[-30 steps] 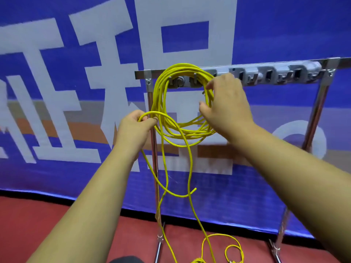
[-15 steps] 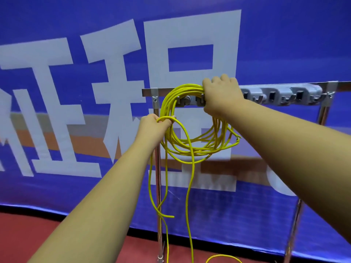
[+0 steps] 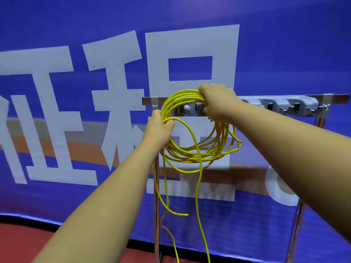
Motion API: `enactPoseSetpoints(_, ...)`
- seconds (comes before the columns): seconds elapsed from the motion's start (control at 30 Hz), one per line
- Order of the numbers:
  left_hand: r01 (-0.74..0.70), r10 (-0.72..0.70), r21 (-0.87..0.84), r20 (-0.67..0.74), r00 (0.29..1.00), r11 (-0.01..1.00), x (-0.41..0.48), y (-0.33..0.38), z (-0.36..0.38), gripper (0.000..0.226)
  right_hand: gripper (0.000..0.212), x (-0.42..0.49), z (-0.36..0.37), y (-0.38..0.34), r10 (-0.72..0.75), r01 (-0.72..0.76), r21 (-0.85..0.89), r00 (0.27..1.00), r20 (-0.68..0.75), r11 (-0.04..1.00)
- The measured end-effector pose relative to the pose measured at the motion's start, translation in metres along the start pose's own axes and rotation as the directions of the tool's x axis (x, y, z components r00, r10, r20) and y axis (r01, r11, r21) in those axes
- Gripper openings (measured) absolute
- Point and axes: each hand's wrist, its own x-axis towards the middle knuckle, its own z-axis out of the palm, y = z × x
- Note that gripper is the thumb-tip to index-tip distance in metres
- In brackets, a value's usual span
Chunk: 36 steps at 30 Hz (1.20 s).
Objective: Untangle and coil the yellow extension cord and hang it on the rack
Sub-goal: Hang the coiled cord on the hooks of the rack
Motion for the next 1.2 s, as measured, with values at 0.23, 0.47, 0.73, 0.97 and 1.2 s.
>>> enactPoseSetpoints(0.23, -0.084, 0.084, -0.011, 0.000, 0.996, 0.996, -0.009, 0.008, -0.025, 0.015, 0.015, -0.018, -0.023, -0.019, -0.009, 0.018, 0.081, 0.993, -0.116, 0.997)
enactPoseSetpoints(0.47, -0.080, 0.108, -0.170, 0.161, 0.981, 0.982, -0.054, -0.001, -0.044, 0.015, 0.015, -0.079, -0.032, -0.030, 0.086, -0.071, 0.424, 0.996, -0.018, 0.903)
enactPoseSetpoints(0.73, -0.016, 0.077, -0.161, 0.379, 0.922, 0.987, -0.129, -0.041, 0.005, 0.027, 0.011, -0.185, 0.027, -0.007, 0.044, -0.589, 0.759, 0.797, 0.602, 0.277)
enactPoseSetpoints(0.97, -0.031, 0.168, -0.252, 0.544, 0.822, 0.967, -0.177, -0.043, 0.048, 0.039, 0.009, -0.257, 0.060, 0.024, -0.277, -0.739, 0.672, 0.639, 0.717, 0.036)
enactPoseSetpoints(1.2, 0.135, 0.137, -0.285, 0.757, 0.638, 0.949, -0.190, -0.060, 0.065, 0.052, 0.004, -0.305, 0.088, 0.031, -0.088, -0.721, 0.682, 0.693, 0.716, -0.127)
